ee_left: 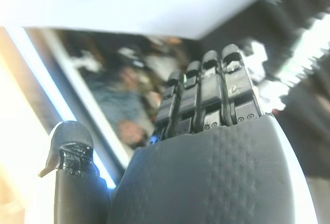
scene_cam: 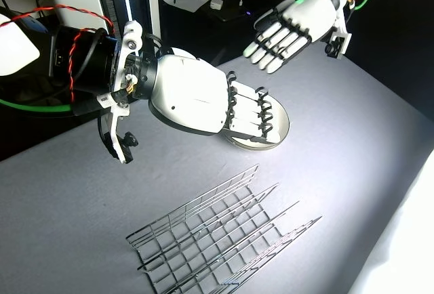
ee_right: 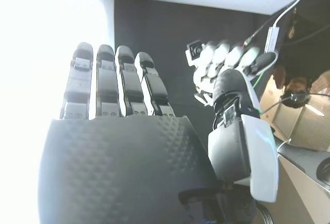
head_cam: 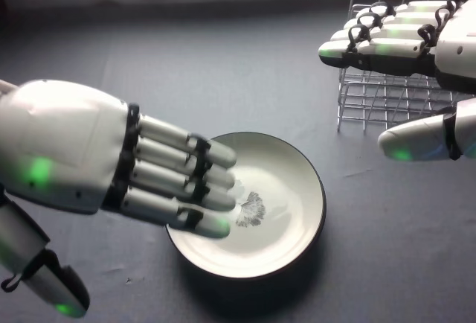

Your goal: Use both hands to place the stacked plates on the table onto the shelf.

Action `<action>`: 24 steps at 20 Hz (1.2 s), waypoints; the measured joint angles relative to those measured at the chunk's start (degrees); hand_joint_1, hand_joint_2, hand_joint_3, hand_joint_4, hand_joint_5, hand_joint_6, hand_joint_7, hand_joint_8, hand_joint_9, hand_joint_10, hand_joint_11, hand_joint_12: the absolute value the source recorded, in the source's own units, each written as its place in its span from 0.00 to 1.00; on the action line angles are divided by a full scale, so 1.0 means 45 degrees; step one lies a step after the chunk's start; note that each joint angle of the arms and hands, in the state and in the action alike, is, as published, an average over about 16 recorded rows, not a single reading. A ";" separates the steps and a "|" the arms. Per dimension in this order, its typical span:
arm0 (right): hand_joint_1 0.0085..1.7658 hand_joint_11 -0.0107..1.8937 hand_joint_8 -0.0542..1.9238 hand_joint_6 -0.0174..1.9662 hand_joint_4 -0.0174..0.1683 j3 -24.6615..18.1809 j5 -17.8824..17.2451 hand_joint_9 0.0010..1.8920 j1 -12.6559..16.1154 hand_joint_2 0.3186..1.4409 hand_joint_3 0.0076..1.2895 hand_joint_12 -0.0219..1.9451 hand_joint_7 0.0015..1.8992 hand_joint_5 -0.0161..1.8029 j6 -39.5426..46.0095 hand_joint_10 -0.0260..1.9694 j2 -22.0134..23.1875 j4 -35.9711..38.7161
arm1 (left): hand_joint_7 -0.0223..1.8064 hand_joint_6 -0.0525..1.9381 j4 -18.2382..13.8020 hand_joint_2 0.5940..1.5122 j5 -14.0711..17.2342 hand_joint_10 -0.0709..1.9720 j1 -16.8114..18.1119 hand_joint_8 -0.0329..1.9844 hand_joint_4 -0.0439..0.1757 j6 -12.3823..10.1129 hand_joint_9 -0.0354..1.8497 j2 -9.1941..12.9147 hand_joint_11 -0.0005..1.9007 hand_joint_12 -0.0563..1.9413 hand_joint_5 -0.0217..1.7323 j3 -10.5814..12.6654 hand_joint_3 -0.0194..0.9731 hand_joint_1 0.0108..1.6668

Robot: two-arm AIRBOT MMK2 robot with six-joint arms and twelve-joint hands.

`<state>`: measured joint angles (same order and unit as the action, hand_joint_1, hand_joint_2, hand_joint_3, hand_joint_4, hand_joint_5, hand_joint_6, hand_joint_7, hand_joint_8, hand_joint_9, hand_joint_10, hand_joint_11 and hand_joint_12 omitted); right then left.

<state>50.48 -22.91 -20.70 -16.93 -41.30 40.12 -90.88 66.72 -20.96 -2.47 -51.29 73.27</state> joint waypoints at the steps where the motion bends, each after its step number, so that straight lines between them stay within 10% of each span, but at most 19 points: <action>1: 0.00 0.02 0.03 0.02 0.08 0.0004 -0.0037 0.01 -0.0002 0.83 0.01 0.01 0.01 0.02 0.0001 0.02 0.0005 0.0001 | 0.02 0.02 -0.0302 0.59 0.0070 0.04 0.0007 0.01 0.22 -0.0084 0.03 -0.0125 0.01 0.02 0.03 0.0128 0.04 0.00; 24: 0.00 0.02 0.03 0.02 0.08 0.0059 -0.0892 0.01 -0.0039 0.82 0.01 0.01 0.01 0.02 0.0064 0.02 0.0088 -0.0155 | 0.02 0.02 -0.2808 0.60 -0.1498 0.04 -0.0790 0.01 0.21 -0.0341 0.03 -0.1997 0.01 0.02 0.02 0.2112 0.03 0.00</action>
<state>50.75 -26.92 -20.88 -16.65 -40.91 39.43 -103.52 59.98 -24.51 -4.01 -60.28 82.77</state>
